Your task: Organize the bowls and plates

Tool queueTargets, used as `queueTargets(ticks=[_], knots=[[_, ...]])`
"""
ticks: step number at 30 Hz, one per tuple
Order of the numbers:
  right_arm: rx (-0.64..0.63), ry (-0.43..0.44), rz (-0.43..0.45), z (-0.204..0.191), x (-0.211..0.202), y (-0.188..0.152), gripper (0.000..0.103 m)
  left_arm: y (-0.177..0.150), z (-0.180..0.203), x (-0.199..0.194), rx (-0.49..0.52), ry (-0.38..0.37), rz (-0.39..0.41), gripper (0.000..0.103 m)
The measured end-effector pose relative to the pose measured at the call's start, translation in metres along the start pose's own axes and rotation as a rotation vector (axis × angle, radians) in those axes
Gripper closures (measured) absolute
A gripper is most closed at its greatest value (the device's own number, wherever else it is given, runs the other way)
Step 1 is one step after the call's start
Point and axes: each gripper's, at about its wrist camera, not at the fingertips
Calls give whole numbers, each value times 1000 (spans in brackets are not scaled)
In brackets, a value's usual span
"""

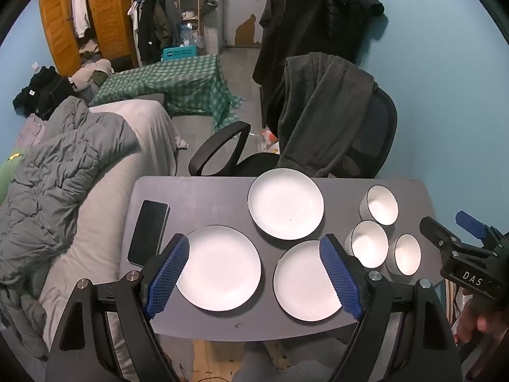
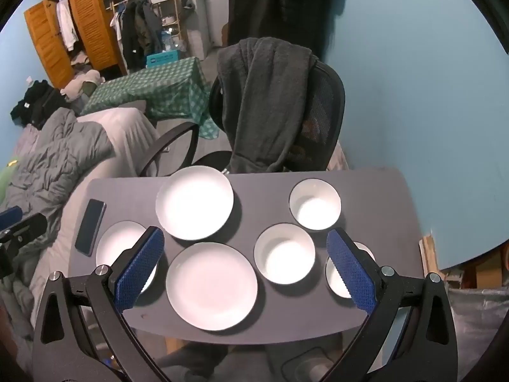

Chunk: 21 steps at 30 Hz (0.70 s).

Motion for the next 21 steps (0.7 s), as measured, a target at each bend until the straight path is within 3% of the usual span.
queueTargets(ticks=[21], knots=[[-2,13,1,-6,0,2,3,2,-1,2,3,2,-19,18]])
Point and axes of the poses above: each gripper's, at about its wrist camera, not at the fingertips, and x roughly the way its jaws point, z to its right, y to its top, and after that the axes turned 1 degree about z, right-handed
